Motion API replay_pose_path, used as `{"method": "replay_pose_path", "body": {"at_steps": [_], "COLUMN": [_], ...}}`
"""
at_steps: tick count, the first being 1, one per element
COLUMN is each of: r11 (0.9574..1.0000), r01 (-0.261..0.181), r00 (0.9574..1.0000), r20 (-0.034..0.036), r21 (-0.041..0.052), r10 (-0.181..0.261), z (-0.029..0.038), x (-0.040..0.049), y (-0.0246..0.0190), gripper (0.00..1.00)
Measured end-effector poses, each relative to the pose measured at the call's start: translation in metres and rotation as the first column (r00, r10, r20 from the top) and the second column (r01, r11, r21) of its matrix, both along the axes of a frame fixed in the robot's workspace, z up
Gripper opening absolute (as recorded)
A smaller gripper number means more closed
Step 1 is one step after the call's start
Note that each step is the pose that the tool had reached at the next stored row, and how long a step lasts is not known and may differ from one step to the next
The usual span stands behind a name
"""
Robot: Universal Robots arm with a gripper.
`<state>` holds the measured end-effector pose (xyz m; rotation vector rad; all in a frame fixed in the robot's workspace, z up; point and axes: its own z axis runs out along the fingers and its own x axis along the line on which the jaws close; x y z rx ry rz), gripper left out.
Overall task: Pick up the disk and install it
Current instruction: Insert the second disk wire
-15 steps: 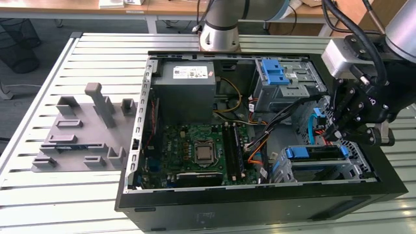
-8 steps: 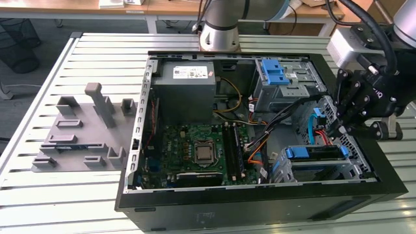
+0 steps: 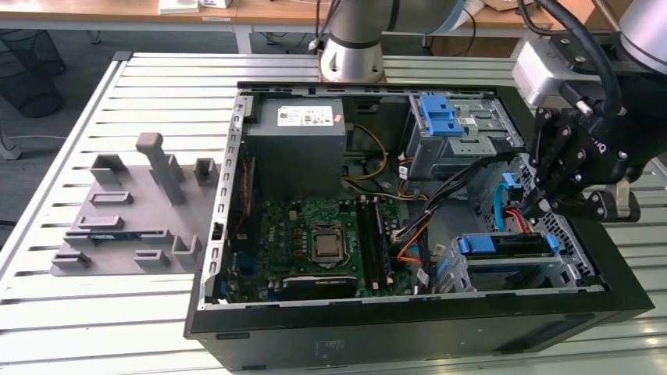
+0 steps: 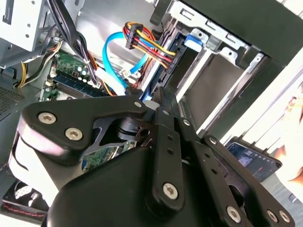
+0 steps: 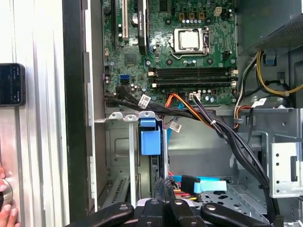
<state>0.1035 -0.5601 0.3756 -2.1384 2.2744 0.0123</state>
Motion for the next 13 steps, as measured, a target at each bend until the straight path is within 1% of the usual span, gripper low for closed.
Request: {"method": "replay_pose_path", "body": {"at_steps": [1,3,6,9,13], "r11": [1.0,1.0,1.0,1.0,1.0], "r01": [0.0,0.0,0.0,0.0,0.0], "r00": [1.0,0.9999,0.9999,0.9998,0.9998], "r20": [0.0065,0.012,0.0154,0.0177,0.0198], "r21": [0.0001,-0.0002,0.0001,0.0002,0.0], "r10": [0.0,0.0,0.0,0.0,0.0], "z": [0.0,0.001,0.003,0.0051,0.0098], "x": [-0.0025,-0.0051,-0.0069,-0.0089,-0.0105], "y": [0.0,0.0,0.0022,0.0059,0.0109], "gripper": [0.11,0.11,0.11,0.11,0.11]}}
